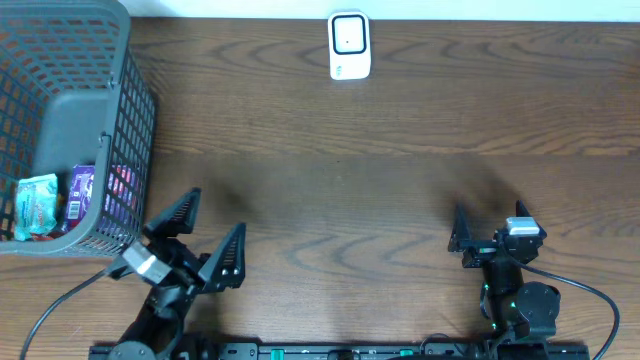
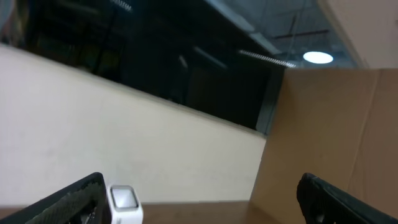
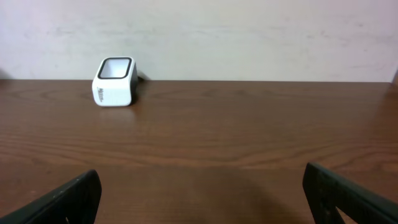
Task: Scan the item barcode
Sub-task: 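Reach the left gripper into the basket and grasp the purple package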
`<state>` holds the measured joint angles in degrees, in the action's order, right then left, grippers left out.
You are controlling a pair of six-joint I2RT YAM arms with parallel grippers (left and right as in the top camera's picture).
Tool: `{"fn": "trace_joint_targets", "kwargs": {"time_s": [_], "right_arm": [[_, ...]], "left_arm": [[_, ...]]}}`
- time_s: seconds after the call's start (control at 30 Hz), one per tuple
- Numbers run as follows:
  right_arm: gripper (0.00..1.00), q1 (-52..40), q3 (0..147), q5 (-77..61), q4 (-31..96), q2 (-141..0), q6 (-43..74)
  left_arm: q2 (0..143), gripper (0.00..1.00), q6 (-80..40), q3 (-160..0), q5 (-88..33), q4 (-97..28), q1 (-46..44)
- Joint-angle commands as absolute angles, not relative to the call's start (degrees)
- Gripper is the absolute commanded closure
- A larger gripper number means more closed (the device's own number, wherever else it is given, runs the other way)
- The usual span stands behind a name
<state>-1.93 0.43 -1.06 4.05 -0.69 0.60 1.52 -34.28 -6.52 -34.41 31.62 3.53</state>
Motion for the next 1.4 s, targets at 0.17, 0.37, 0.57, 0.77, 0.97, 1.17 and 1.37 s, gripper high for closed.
{"fn": "trace_joint_targets", "kwargs": {"time_s": [0.17, 0.37, 0.57, 0.77, 0.97, 1.17, 1.37], "right_arm": [[0.01, -1.69, 0.30, -0.71, 4.29, -0.49, 0.78], [0.01, -1.69, 0.30, -0.71, 4.29, -0.49, 0.80], [0.01, -1.69, 0.30, -0.71, 4.29, -0.49, 0.78], [0.01, -1.69, 0.30, -0.71, 4.29, -0.49, 0.78], [0.01, -1.69, 0.30, -0.71, 4.29, -0.49, 0.78], [0.01, -1.69, 0.30, -0.71, 4.29, -0.49, 0.78], [0.01, -1.69, 0.30, -0.71, 4.29, -0.49, 0.78]], "left_arm": [[11.79, 0.02, -29.93, -18.44, -31.00, 32.25, 3.31], [24.40, 0.02, -27.88, -29.69, -31.05, 32.25, 3.31], [36.21, 0.02, -27.88, -41.19, -31.07, 31.97, 3.31], [47.16, 0.02, -25.58, -55.35, -31.05, 22.20, 3.31], [55.22, 0.02, -20.86, -67.66, -30.98, 9.54, 3.31], [60.66, 0.02, -16.25, -76.55, -24.18, 1.34, 3.99], [63.20, 0.02, -11.73, -79.53, -12.03, -4.64, 7.46]]}}
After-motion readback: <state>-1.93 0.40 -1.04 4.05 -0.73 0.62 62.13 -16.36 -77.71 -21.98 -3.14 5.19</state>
